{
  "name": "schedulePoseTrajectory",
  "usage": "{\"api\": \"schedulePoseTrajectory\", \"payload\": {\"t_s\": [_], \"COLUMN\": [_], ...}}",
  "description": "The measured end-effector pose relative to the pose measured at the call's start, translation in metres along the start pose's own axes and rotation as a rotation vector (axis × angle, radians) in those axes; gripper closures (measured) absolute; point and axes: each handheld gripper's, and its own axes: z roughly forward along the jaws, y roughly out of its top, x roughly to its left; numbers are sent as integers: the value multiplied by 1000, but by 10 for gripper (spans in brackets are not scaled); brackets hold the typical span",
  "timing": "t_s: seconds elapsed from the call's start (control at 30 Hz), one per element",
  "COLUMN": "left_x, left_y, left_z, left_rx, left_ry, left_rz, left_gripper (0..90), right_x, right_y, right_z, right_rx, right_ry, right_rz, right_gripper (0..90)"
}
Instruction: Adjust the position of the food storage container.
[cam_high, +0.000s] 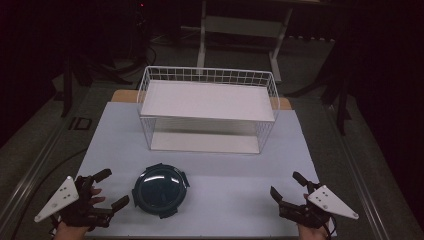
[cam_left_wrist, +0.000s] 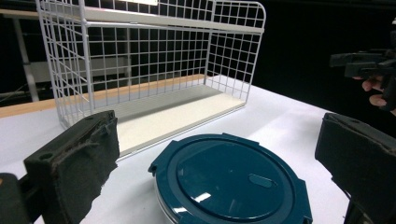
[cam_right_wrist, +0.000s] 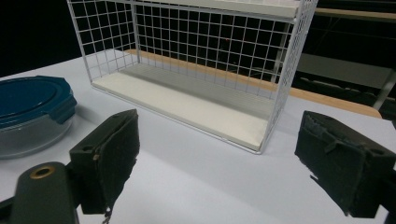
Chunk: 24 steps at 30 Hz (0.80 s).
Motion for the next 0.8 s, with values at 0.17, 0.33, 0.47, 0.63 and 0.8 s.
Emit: {"api": "schedulePoseTrajectory", "payload": {"t_s": [0.17,0.33,0.47,0.63,0.8], "left_x": [-2,-3,-3,-3,1], "left_y": [1,1,3,7,16], "left_z": [-2,-4,-4,-6,-12], "left_rx": [-5,-8,-5,33,74], "left_ry": [-9,-17,-32,-32,-38], "left_rz": [0,-10,-15,-2,-26], "left_gripper": [0,0,0,1,1], "right_x": [1,1,2,3,3], "right_y": [1,3,3,3,4], "right_z": [-2,-4,-3,-3,-3], "right_rx": [-14,-23,-21,-22,-29], "right_ry": [-2,-4,0,-3,-5], "right_rz": [-4,-7,-10,-9,-9], "right_gripper": [133,133,133,133,133]}}
